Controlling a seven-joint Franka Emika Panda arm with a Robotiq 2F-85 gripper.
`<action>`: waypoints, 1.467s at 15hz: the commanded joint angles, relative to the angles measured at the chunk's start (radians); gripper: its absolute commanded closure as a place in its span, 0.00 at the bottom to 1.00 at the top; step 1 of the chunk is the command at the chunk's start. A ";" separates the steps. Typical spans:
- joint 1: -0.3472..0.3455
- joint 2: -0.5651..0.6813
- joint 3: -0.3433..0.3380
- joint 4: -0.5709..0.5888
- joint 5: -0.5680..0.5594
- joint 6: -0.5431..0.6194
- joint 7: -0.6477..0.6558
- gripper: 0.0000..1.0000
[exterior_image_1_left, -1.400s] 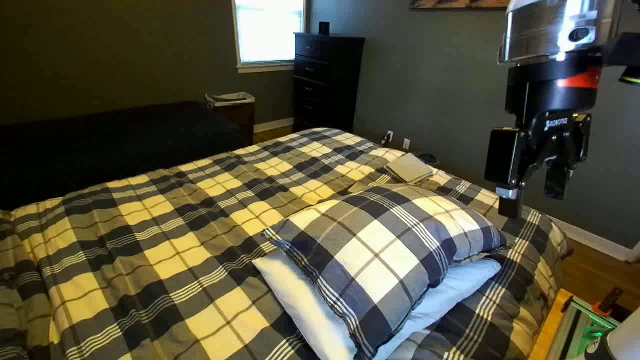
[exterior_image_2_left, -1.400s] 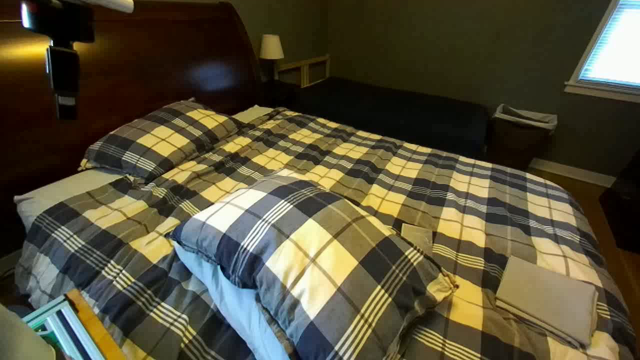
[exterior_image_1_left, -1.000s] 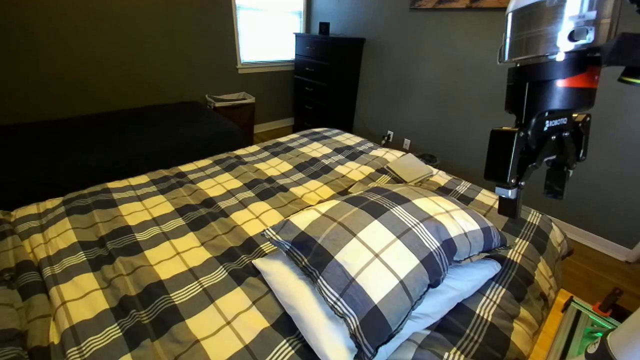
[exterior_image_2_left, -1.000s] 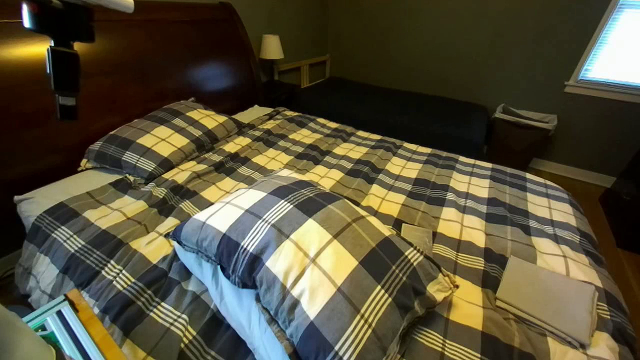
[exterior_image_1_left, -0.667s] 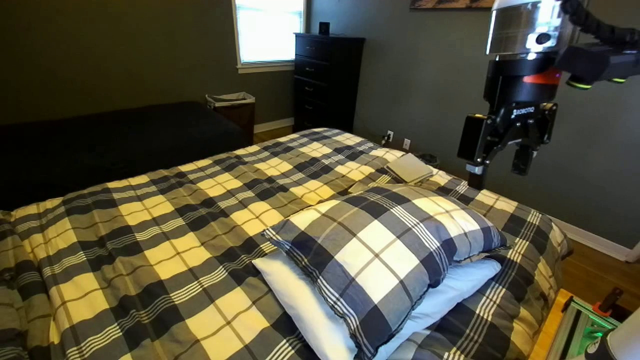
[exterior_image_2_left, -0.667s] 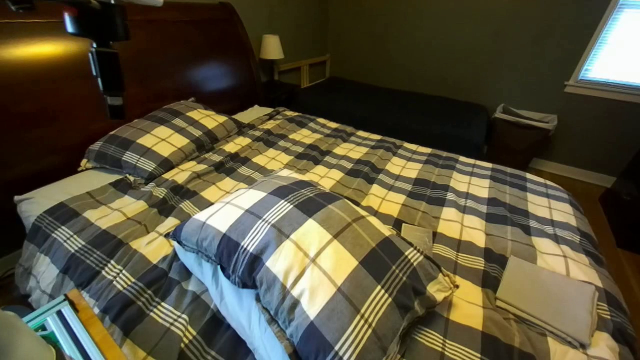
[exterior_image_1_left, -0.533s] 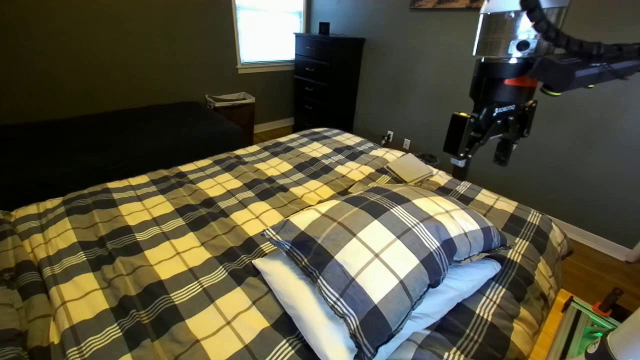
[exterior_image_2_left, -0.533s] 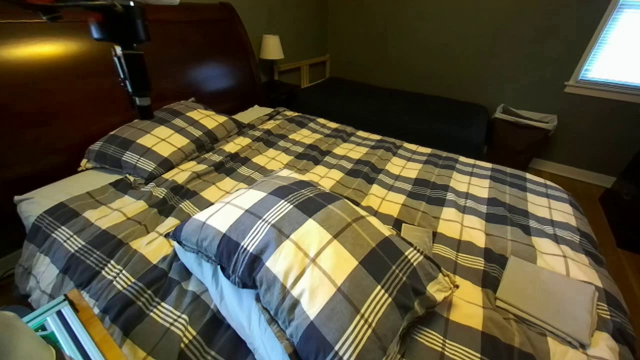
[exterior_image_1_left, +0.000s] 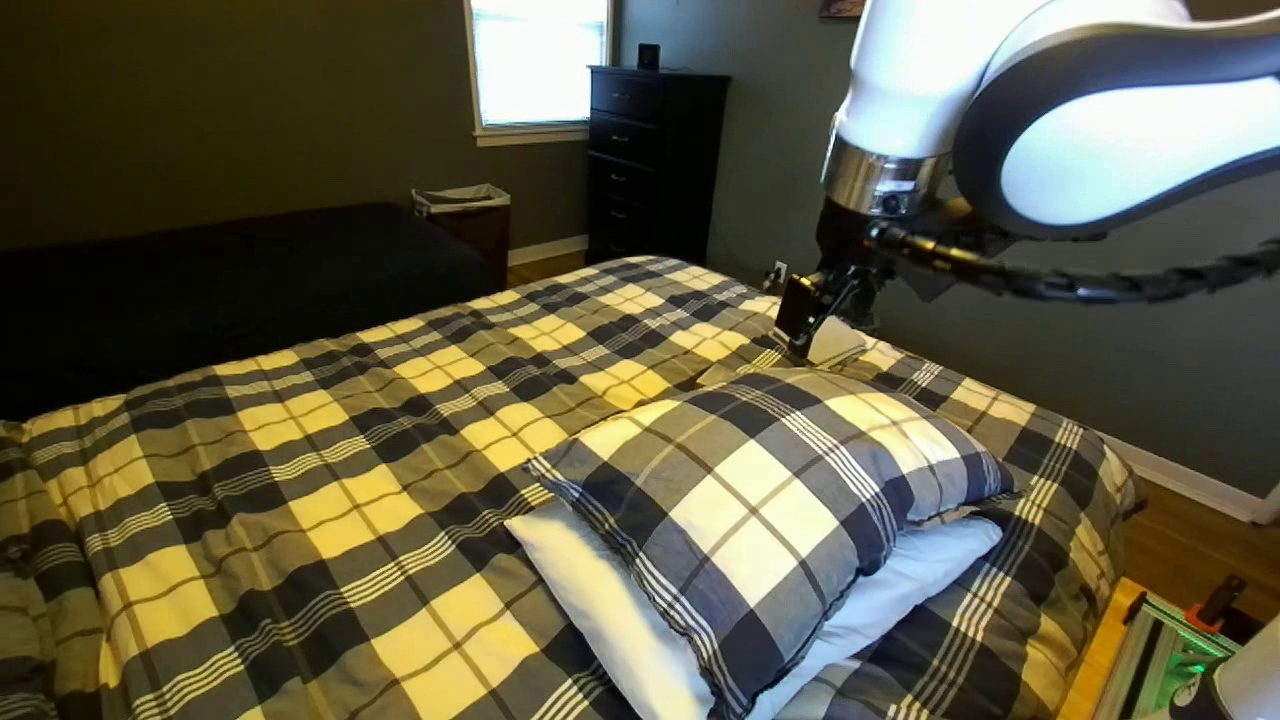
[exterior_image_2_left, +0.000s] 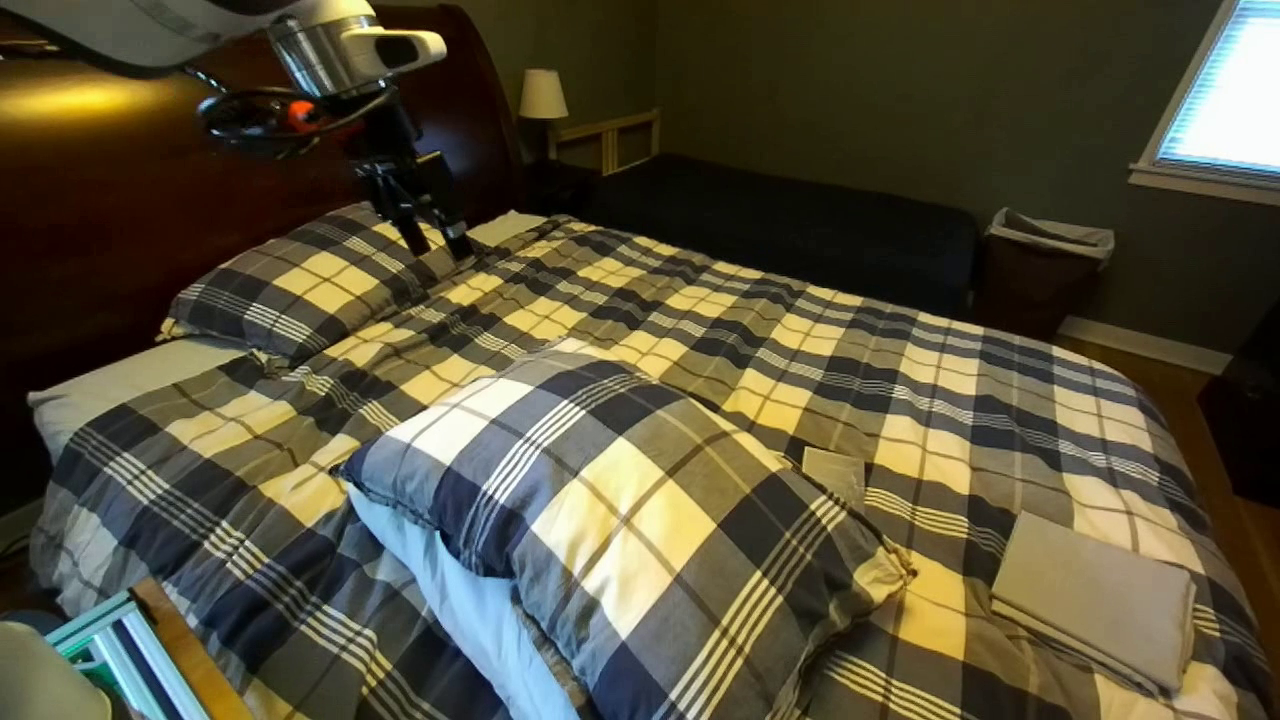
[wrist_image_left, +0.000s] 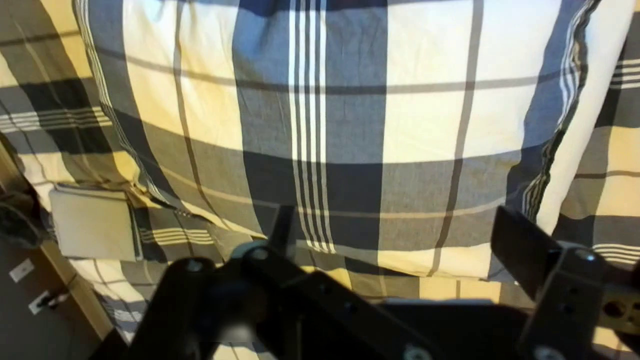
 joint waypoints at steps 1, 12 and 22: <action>-0.006 0.105 -0.008 -0.042 -0.095 0.177 0.015 0.00; 0.009 0.407 -0.034 -0.034 -0.228 0.386 0.128 0.00; -0.007 0.465 -0.214 -0.057 -0.234 0.477 0.216 0.00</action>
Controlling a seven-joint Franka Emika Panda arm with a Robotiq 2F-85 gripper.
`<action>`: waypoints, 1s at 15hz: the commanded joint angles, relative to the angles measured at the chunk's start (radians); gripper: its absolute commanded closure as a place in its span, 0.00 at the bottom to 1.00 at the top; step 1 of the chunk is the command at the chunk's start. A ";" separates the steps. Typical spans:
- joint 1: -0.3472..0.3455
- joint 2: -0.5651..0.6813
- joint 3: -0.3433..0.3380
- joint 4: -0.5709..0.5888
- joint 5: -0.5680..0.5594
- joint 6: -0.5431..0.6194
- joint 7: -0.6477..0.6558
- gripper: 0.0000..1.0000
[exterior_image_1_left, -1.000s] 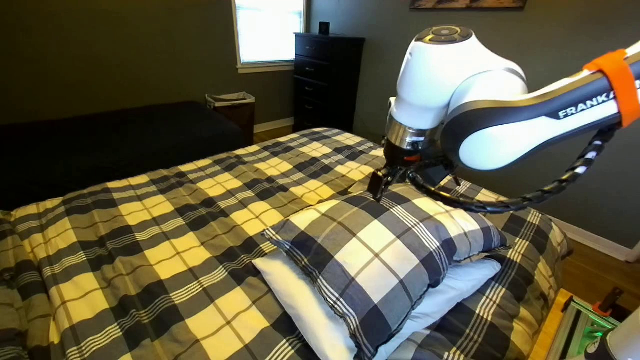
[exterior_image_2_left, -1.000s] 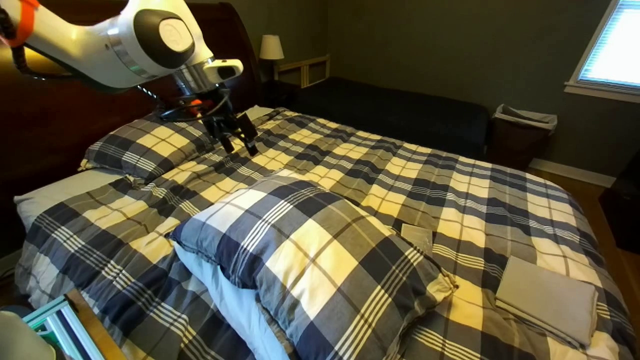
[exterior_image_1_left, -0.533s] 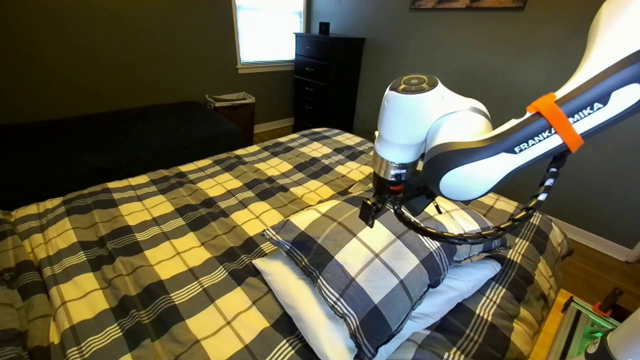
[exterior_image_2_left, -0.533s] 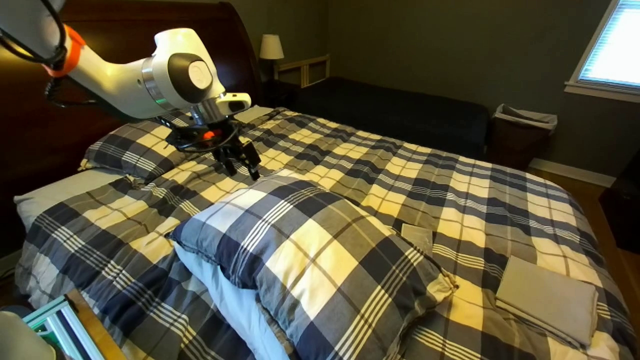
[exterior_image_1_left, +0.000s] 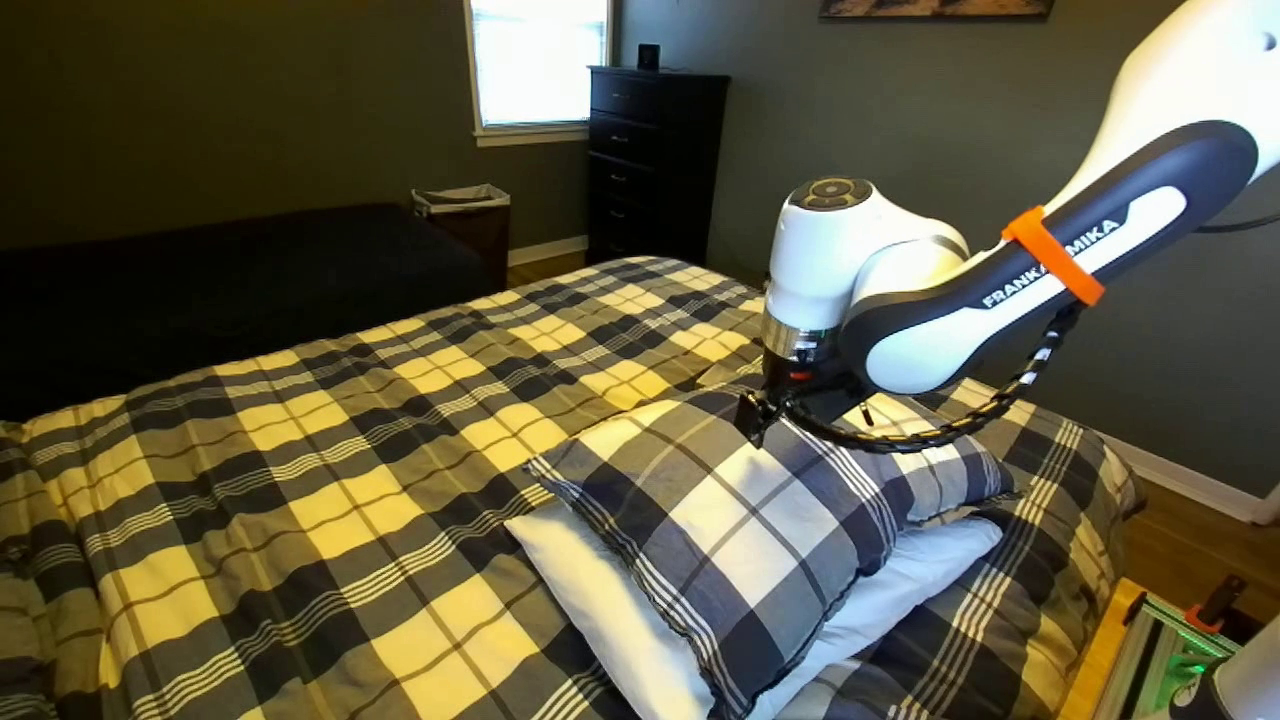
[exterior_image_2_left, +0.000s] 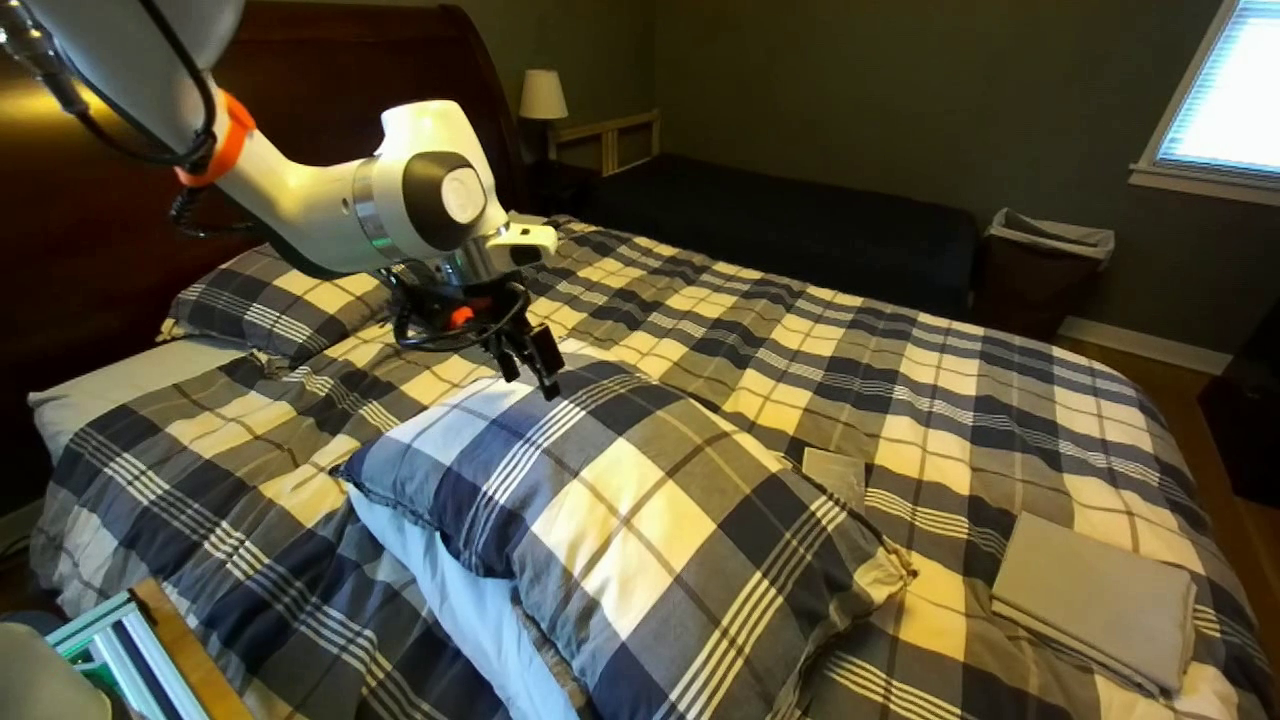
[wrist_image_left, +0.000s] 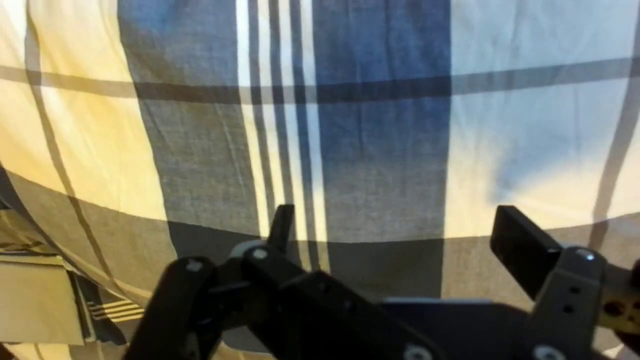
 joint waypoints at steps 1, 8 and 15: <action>-0.006 -0.005 -0.068 -0.018 0.017 0.060 0.047 0.00; -0.028 0.031 -0.141 -0.026 0.214 0.154 0.103 0.00; -0.016 0.123 -0.173 -0.028 0.185 0.200 0.219 0.00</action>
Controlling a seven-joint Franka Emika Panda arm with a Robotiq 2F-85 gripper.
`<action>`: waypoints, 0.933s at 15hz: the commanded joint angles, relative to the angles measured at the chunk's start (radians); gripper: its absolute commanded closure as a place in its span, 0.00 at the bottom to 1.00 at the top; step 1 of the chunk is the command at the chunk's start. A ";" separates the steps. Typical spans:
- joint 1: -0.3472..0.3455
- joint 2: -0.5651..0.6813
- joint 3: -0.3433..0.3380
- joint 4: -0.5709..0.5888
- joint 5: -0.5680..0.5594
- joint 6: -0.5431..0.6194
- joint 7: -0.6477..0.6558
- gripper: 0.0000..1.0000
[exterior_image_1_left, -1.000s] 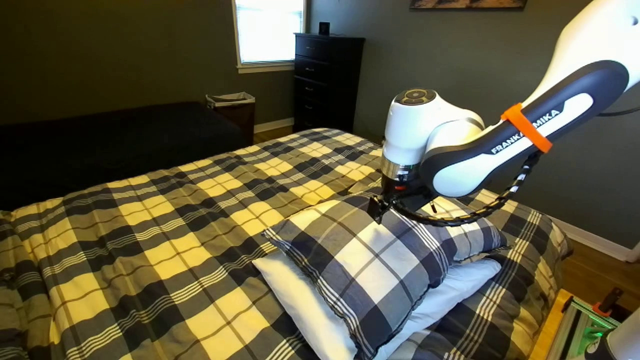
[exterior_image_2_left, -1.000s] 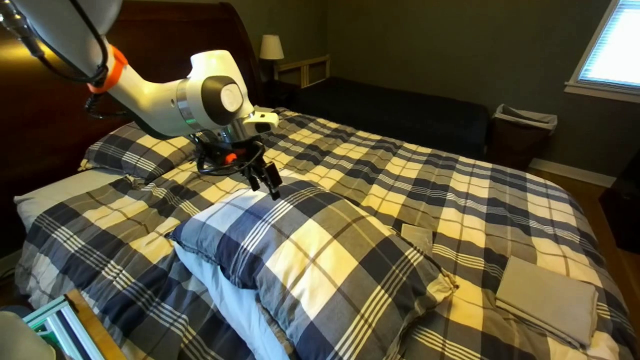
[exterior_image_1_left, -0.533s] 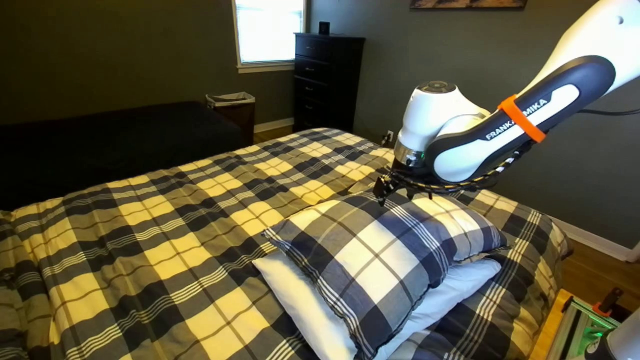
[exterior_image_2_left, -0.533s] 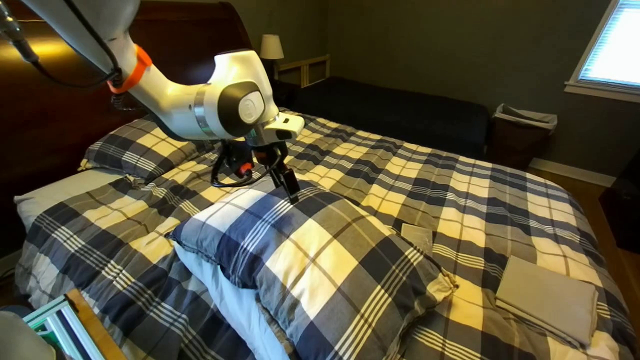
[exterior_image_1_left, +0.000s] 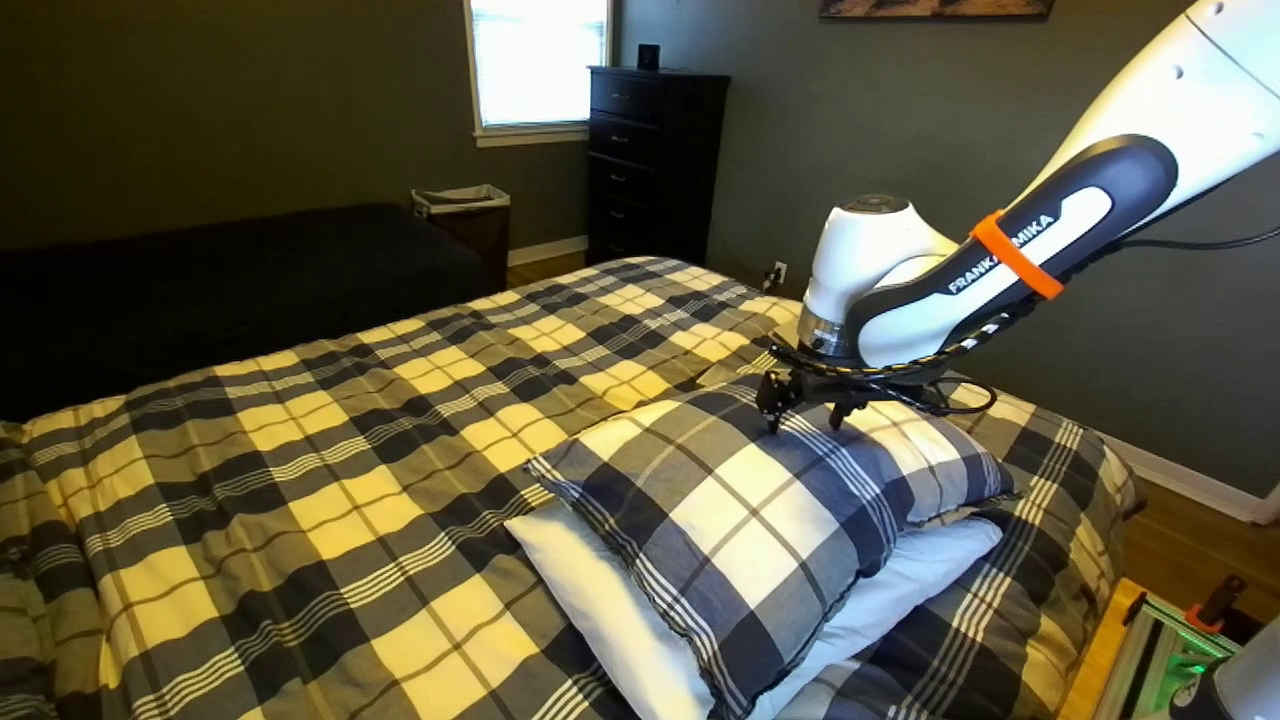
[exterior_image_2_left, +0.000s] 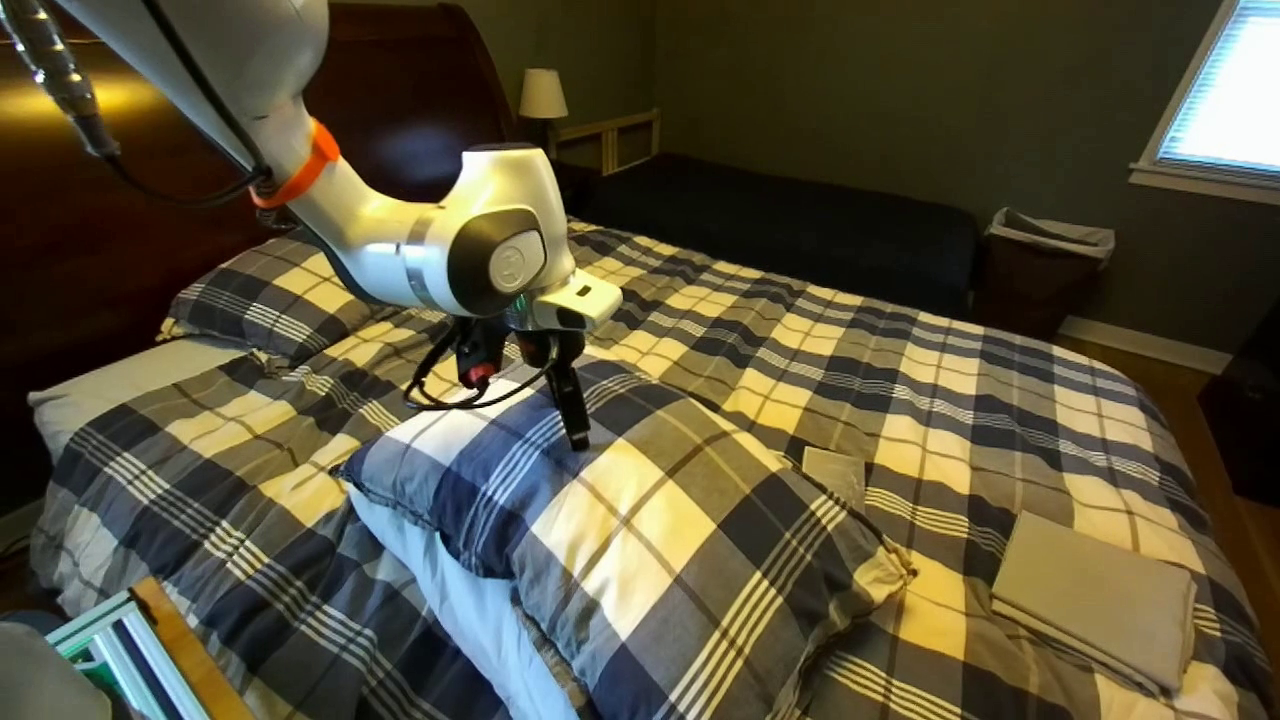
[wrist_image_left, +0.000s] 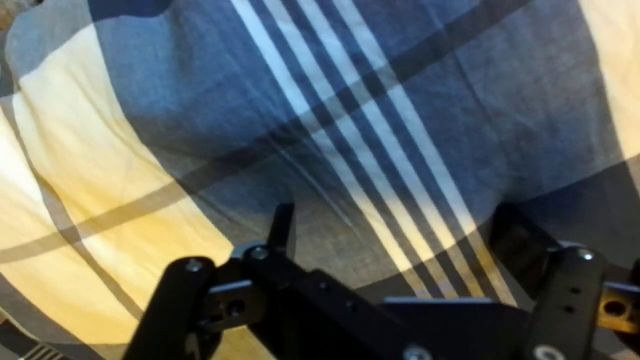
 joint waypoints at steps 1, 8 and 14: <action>0.019 0.071 -0.023 -0.007 0.006 0.093 0.051 0.00; 0.079 0.211 -0.057 0.015 0.057 0.227 0.039 0.34; 0.104 0.174 -0.057 0.002 0.134 0.196 -0.017 0.77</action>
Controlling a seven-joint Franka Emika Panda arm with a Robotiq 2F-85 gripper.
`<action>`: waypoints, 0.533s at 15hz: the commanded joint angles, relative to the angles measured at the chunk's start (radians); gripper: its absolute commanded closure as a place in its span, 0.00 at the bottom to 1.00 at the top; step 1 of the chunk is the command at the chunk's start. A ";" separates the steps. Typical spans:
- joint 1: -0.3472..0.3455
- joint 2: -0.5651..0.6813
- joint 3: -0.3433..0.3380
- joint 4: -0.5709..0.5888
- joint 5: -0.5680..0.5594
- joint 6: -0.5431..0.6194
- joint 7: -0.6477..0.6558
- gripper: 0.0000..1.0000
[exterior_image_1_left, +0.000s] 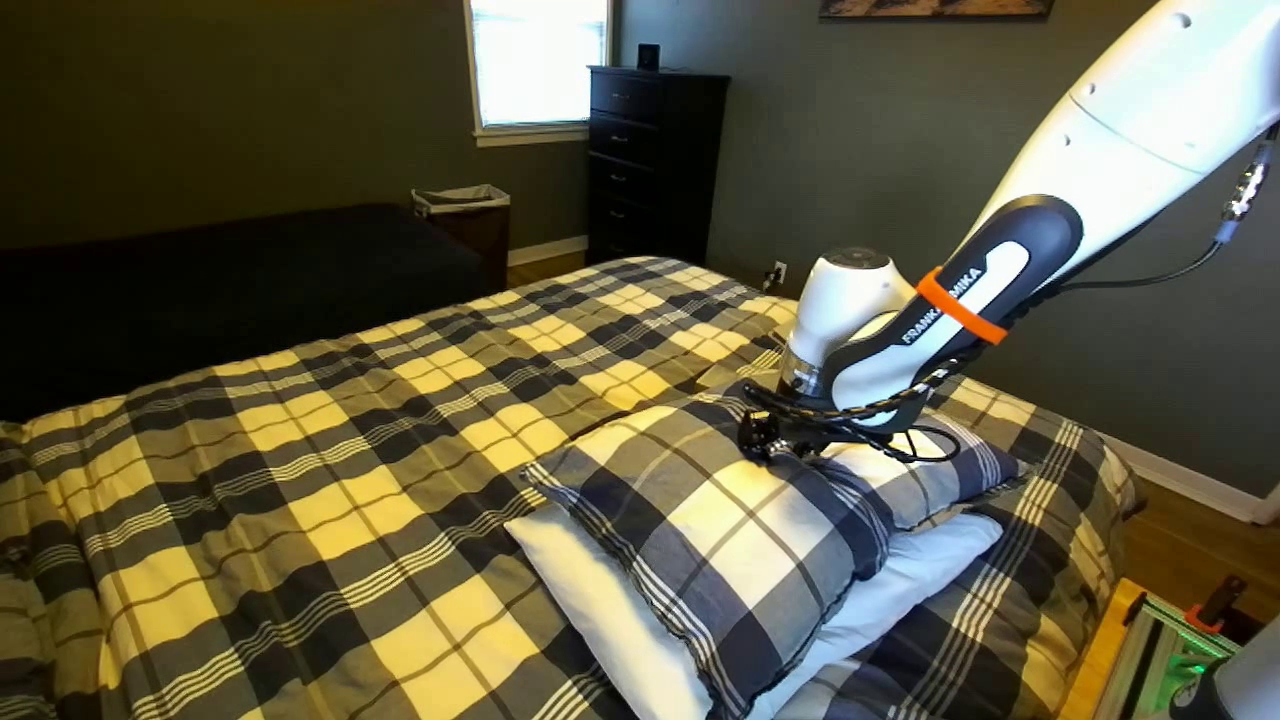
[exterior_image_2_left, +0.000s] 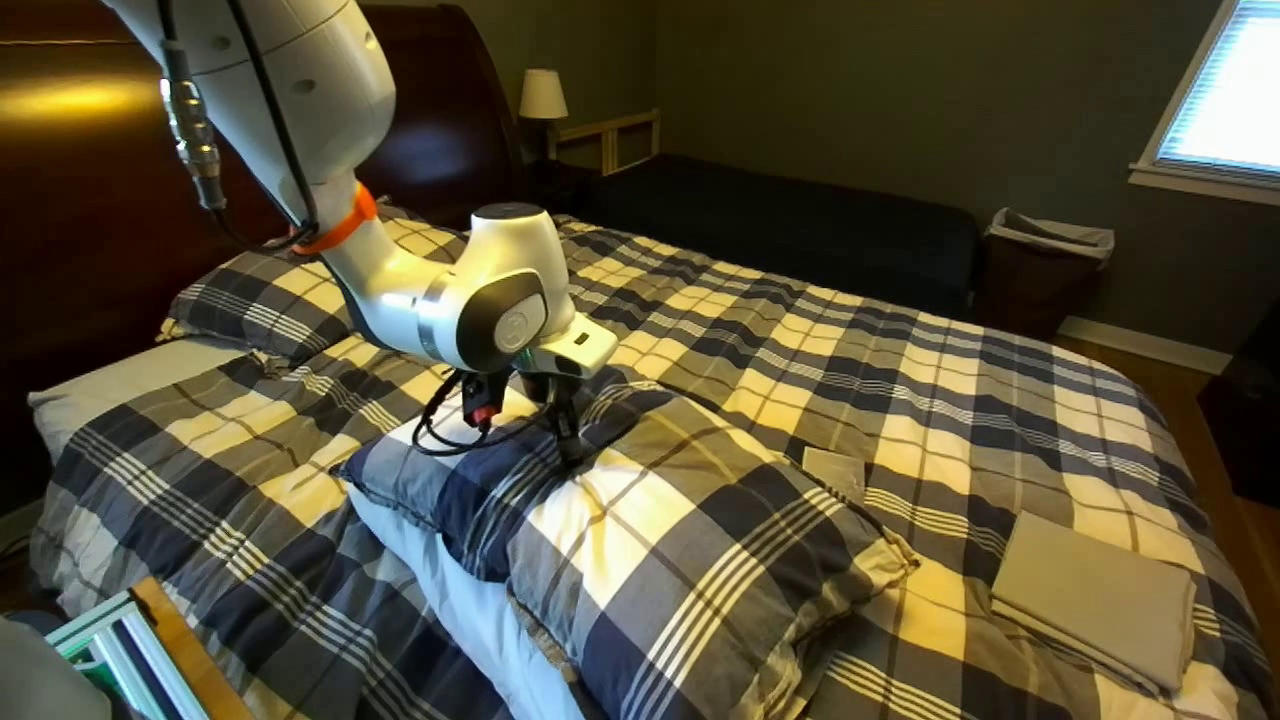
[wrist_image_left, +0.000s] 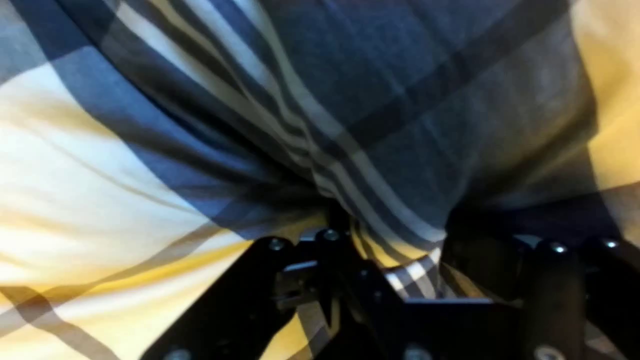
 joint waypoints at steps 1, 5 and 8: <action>0.028 -0.014 0.000 -0.021 0.074 0.009 -0.047 0.86; 0.018 -0.100 0.003 -0.056 0.115 -0.043 -0.103 1.00; 0.007 -0.186 0.001 -0.087 0.123 -0.099 -0.134 1.00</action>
